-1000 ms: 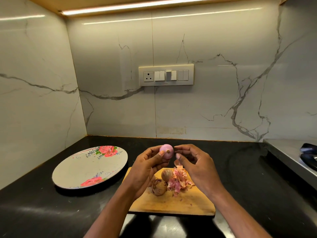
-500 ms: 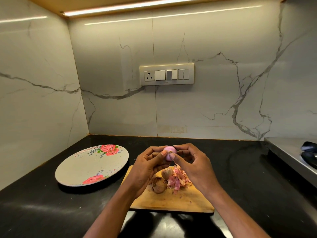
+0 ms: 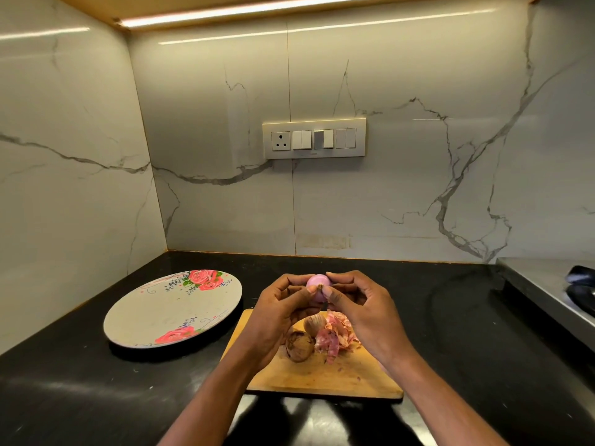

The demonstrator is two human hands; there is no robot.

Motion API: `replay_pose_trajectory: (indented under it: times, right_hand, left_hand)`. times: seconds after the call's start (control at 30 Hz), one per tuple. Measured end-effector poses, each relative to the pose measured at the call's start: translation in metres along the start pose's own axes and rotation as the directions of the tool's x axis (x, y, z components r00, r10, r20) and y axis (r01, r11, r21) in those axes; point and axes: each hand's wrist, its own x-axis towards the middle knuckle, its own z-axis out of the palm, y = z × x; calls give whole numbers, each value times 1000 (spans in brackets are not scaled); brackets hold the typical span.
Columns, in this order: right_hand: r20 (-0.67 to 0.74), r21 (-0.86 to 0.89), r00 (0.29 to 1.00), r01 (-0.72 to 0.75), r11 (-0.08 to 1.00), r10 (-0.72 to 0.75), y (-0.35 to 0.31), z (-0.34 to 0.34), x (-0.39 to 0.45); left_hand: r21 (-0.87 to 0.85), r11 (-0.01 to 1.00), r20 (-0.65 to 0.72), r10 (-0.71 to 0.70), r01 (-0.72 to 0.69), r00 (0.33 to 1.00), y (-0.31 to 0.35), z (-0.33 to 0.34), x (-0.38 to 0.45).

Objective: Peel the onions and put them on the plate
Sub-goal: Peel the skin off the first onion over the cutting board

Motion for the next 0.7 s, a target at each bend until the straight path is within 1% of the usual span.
replay_pose_trajectory:
  times: [0.17, 0.33, 0.5, 0.7]
  right_hand:
    - [-10, 57, 1000, -3, 998, 4, -1, -1, 0]
    - [22, 43, 1000, -9, 999, 8, 0, 0, -1]
    - [29, 47, 1000, -6, 999, 5, 0, 1, -1]
    - [91, 108, 996, -29, 994, 19, -7, 1, -2]
  left_hand:
    - [-14, 1000, 6, -11, 11, 1000, 0, 1, 2]
    - [35, 999, -14, 18, -18, 1000, -1, 0, 1]
    - [42, 999, -49, 25, -23, 999, -2, -2, 1]
    - [-80, 995, -69, -60, 54, 996, -1, -4, 2]
